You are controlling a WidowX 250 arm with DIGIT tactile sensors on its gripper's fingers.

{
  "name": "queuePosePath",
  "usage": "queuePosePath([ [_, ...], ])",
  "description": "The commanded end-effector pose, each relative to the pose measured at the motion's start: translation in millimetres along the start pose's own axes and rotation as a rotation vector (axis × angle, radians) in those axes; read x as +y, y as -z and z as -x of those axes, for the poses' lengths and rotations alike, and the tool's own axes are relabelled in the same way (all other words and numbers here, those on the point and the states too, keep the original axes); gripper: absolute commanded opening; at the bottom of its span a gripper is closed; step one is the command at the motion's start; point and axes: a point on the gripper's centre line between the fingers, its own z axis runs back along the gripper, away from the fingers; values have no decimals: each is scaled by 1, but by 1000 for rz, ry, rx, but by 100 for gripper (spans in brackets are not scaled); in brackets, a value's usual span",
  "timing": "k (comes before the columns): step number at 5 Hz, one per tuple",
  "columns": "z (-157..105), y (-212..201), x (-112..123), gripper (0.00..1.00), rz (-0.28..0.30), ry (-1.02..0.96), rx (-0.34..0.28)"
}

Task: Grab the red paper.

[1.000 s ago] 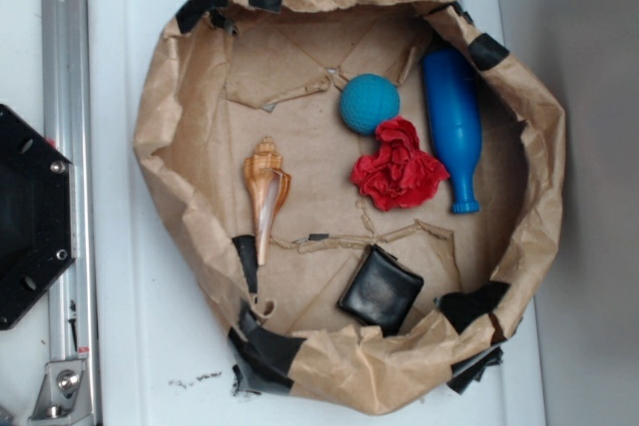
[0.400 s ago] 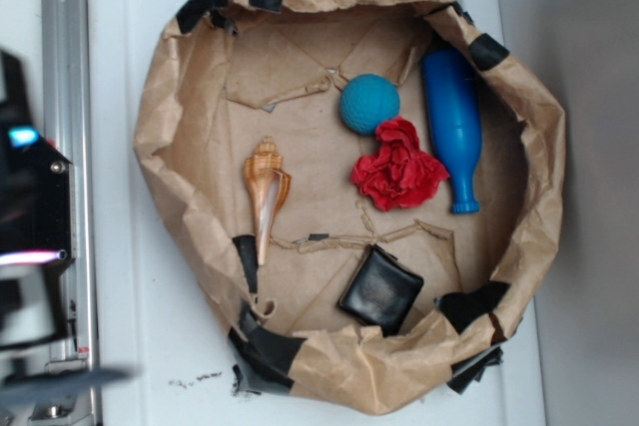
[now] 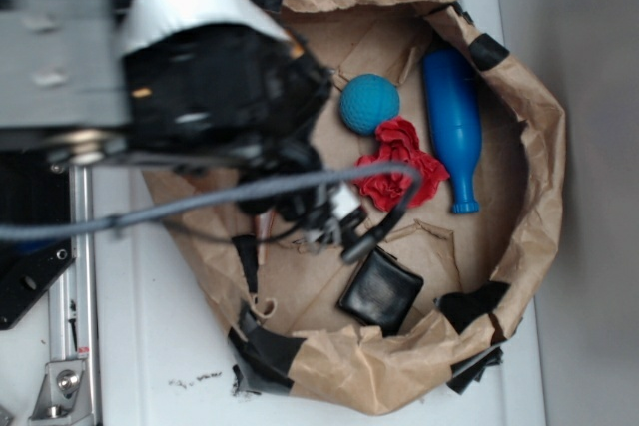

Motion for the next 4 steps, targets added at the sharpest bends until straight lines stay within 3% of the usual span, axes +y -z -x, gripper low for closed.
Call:
queuePosePath([
  [1,-11,-7,6,100,15,-31,-31],
  [3,-11,-7,6,100,15,-31,-31],
  [4,-24,31,5,100,16,-77,-53],
])
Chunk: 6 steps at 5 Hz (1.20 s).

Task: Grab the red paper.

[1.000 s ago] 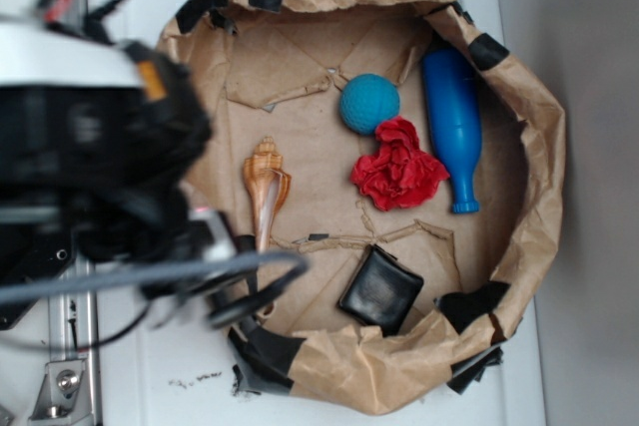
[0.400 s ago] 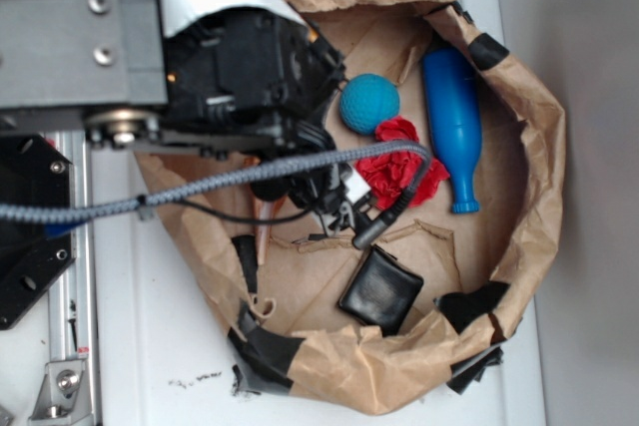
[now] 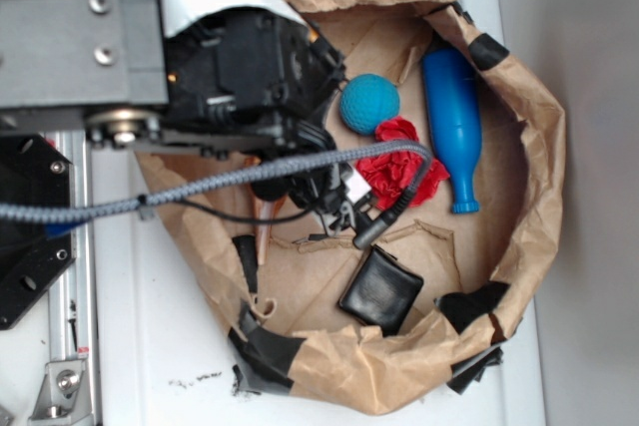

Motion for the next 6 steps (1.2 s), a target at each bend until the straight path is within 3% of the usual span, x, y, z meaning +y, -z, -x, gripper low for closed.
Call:
queuePosePath([
  [1,-29,45,-8,100,43,-71,-26],
  [2,-29,72,-16,100,39,7,-22],
  [4,-32,113,-19,100,-22,1,2],
  [5,-34,114,-15,98,-20,-25,7],
  [6,-37,106,-28,100,40,-3,30],
])
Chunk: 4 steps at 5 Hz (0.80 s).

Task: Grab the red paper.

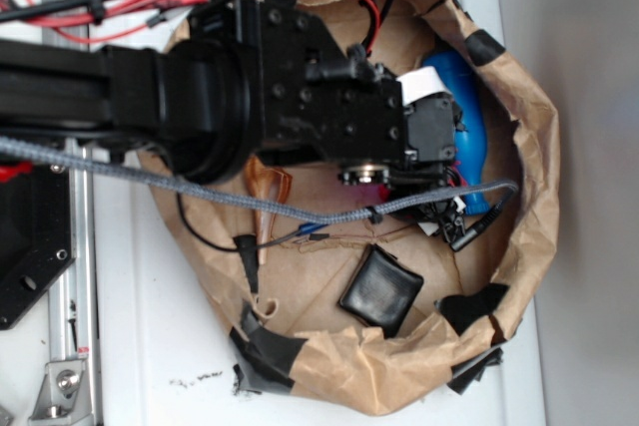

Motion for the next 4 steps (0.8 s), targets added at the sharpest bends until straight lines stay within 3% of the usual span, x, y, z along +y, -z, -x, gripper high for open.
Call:
queuePosePath([
  [1,-10,-30,-20,100,151,49,17],
  [2,-8,-23,-34,0,145,62,-9],
  [3,-3,-5,-31,0,84,84,-31],
  [4,0,4,-31,0,68,100,-31],
])
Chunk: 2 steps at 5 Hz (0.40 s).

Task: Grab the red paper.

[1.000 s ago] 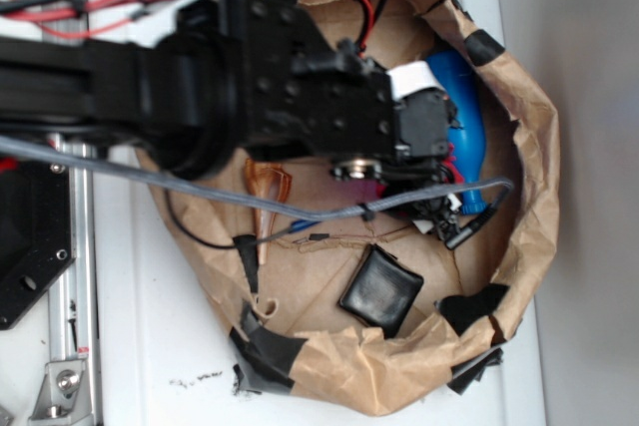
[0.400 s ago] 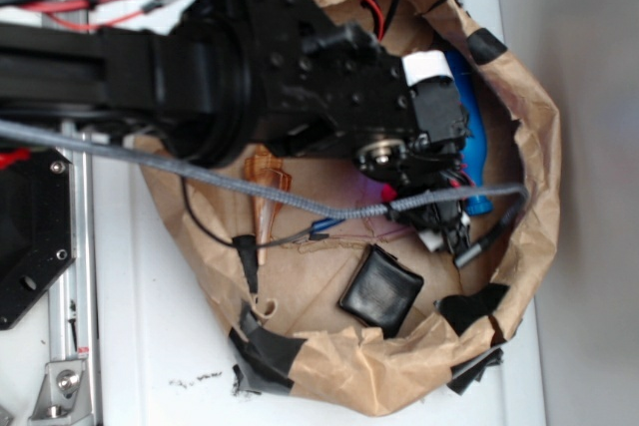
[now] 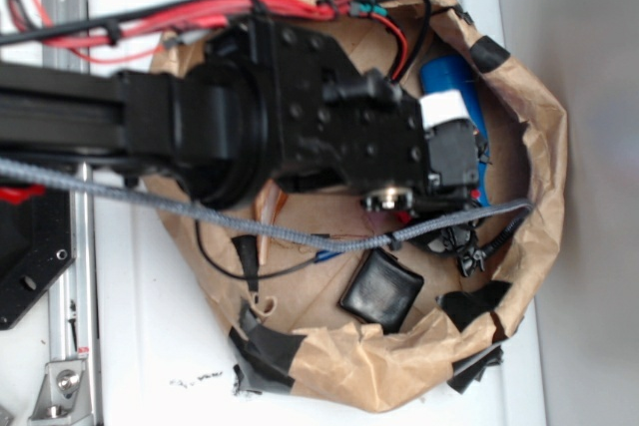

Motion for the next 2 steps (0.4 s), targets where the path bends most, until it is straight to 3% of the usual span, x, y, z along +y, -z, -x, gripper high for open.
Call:
queuePosePath([
  [1,-3,11,1,0,-10,28,-26],
  [2,-9,-27,5,0,-11,56,-17],
])
